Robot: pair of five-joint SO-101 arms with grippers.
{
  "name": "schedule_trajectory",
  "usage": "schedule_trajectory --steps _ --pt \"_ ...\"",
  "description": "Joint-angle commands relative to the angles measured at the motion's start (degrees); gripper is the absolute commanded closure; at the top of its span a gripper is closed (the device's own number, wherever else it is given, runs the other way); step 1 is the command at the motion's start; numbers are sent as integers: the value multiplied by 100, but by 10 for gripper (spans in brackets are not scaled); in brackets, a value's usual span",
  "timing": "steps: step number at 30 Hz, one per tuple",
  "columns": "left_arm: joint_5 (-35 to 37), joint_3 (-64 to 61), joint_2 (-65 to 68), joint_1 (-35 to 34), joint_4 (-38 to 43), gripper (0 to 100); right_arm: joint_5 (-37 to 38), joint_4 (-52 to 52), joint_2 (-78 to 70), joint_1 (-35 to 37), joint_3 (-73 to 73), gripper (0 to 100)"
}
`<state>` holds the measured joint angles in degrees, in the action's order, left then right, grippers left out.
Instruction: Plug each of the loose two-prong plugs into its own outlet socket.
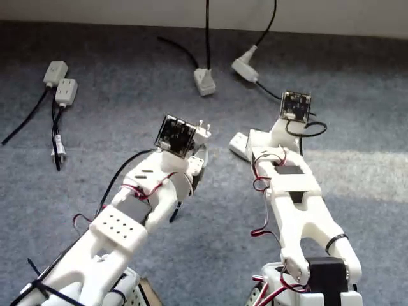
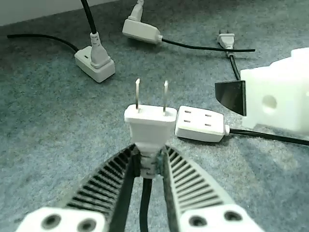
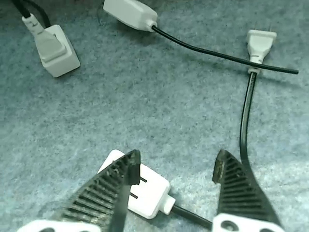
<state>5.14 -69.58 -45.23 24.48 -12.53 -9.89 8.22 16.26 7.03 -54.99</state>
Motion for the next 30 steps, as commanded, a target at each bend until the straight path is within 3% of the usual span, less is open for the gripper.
schedule_trajectory --steps 1,8,12,22,30 --pt "-70 -585 -409 145 756 994 -88 -66 286 -57 40 761" --pt "-79 -1393 -400 391 1890 994 -88 -57 303 84 92 998" --pt "-88 -1622 -391 567 2382 994 -97 497 892 418 92 981" --pt "-70 -1640 -382 576 2409 994 -62 2264 3301 1270 31 992" --pt "-70 -1640 -382 585 2418 994 -53 2563 3336 2062 22 992"
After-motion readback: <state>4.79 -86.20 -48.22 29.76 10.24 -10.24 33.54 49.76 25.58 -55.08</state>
